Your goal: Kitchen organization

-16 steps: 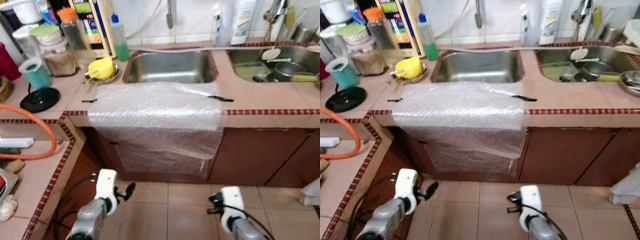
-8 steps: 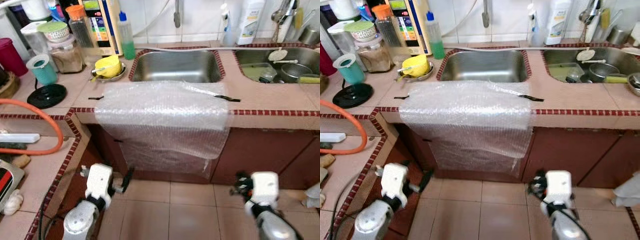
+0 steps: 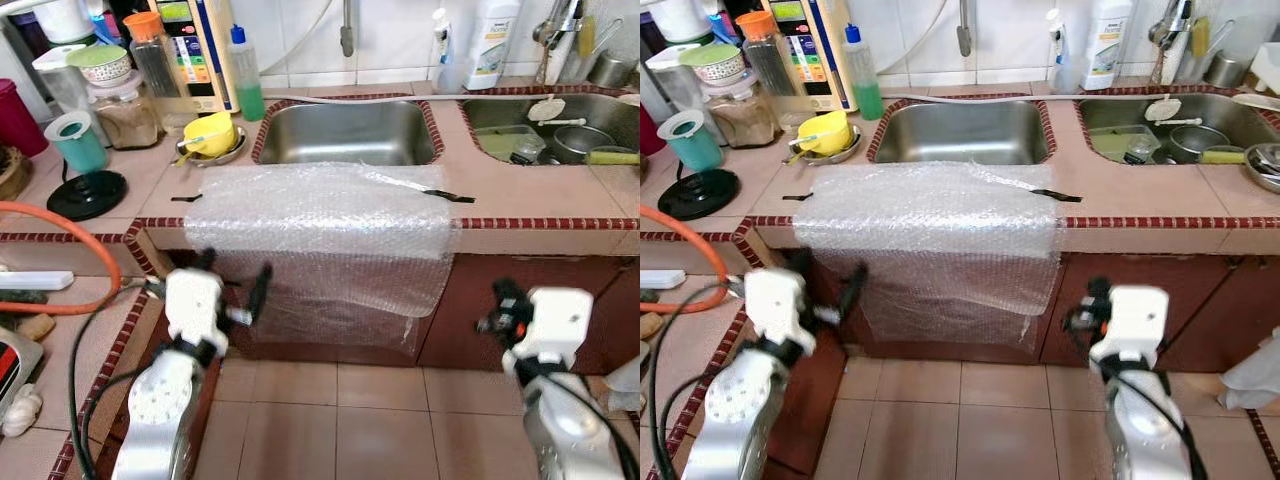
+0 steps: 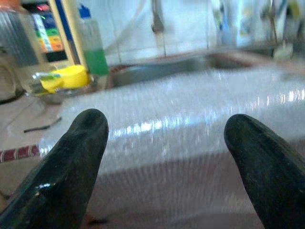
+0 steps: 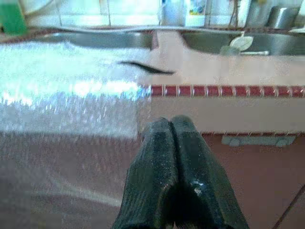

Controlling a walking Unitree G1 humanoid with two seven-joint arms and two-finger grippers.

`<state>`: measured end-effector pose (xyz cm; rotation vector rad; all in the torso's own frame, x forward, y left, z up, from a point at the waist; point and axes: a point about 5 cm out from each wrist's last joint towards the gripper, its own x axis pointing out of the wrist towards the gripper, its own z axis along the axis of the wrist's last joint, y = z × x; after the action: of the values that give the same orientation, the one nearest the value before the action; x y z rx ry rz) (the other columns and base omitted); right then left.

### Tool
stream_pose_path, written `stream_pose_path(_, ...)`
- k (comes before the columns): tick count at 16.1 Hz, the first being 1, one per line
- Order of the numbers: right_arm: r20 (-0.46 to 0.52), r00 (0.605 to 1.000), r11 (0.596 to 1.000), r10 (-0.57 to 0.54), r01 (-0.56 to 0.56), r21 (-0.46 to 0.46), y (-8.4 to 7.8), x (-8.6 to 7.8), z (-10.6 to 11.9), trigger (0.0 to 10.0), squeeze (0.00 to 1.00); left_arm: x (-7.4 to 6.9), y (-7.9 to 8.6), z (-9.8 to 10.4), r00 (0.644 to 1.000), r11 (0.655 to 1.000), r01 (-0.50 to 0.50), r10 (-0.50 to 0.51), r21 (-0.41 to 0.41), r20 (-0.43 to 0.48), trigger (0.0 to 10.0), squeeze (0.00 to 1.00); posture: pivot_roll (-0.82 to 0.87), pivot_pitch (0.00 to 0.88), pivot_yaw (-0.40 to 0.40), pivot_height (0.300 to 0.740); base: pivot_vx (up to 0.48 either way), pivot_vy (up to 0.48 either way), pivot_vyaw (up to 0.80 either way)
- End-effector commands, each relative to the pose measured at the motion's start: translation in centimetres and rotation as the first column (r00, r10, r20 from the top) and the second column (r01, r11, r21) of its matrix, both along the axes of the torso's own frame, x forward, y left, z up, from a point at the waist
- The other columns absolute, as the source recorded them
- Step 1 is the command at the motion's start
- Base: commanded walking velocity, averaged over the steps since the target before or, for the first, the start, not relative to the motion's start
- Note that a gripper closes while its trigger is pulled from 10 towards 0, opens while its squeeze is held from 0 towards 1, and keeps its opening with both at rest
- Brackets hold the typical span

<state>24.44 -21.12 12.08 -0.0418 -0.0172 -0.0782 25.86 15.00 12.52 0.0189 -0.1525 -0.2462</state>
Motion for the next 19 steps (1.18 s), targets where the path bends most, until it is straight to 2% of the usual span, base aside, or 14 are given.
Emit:
stream_pose_path(1,0.016,1.0,0.999,-0.016,0.015,0.039,0.4,0.4,1.0,10.0,0.0,0.1,0.3,0.2,0.999,0.999,-0.031,0.031,0.013,-0.017,10.0,0.0,-0.02,0.0,0.109,0.74,0.0,0.0,0.0)
stream_pose_path(2,0.025,1.0,0.998,-0.008,0.007,0.059,0.7,0.6,1.5,10.0,0.0,0.3,0.3,0.2,0.999,0.999,-0.044,0.045,0.032,-0.028,10.0,0.0,-0.02,0.0,0.109,0.74,0.0,0.0,0.0)
stream_pose_path(4,0.074,0.997,0.996,0.023,-0.029,0.088,1.7,1.1,2.7,10.0,0.0,0.6,-0.1,1.2,0.999,0.999,-0.038,0.038,0.03,0.011,10.0,0.0,-0.02,0.0,0.116,0.74,0.0,0.0,0.0)
stream_pose_path(5,0.094,0.995,0.996,0.025,-0.033,0.084,2.2,1.4,3.6,10.0,0.0,0.7,-0.2,1.1,0.999,0.998,-0.047,0.047,0.041,0.004,10.0,0.0,-0.03,0.0,0.116,0.74,0.0,0.0,0.0)
stream_pose_path(6,0.11,0.994,0.999,0.022,-0.027,0.043,2.4,1.6,4.3,10.0,0.0,1.0,-0.2,1.3,0.997,0.997,-0.071,0.071,0.008,-0.005,10.0,0.0,-0.03,0.0,0.117,0.74,0.0,0.0,0.0)
stream_pose_path(8,0.115,0.991,0.997,0.067,-0.07,0.018,2.9,1.6,5.0,10.0,0.0,1.6,-0.6,2.4,0.997,0.997,-0.079,0.08,-0.017,0.016,10.0,0.0,-0.02,0.0,0.115,0.74,0.0,0.0,0.0)
stream_pose_path(16,0.119,0.99,0.997,0.073,-0.076,0.022,2.9,1.3,6.1,10.0,0.0,1.9,-0.9,3.6,0.999,0.998,-0.05,0.051,-0.042,0.018,10.0,0.0,-0.03,0.0,0.113,0.74,0.0,0.0,0.0)
stream_pose_path(17,0.138,0.988,0.997,0.07,-0.071,0.003,2.9,1.2,6.5,10.0,0.0,1.9,-1.0,3.8,0.999,0.998,-0.047,0.048,-0.042,0.024,10.0,0.0,-0.03,0.0,0.112,0.74,0.0,0.0,0.0)
stream_pose_path(18,0.205,0.978,0.999,0.042,-0.038,-0.021,2.5,1.3,7.7,10.0,0.0,2.0,-1.2,3.8,0.999,0.999,-0.027,0.028,-0.047,0.022,10.0,0.0,-0.03,0.0,0.11,0.74,0.0,0.0,0.0)
stream_pose_path(19,0.211,0.977,0.999,0.034,-0.03,-0.025,2.5,1.4,7.9,10.0,0.0,2.0,-1.1,3.8,0.999,0.998,-0.031,0.031,-0.05,0.017,10.0,0.0,-0.03,0.0,0.11,0.74,0.0,0.0,0.0)
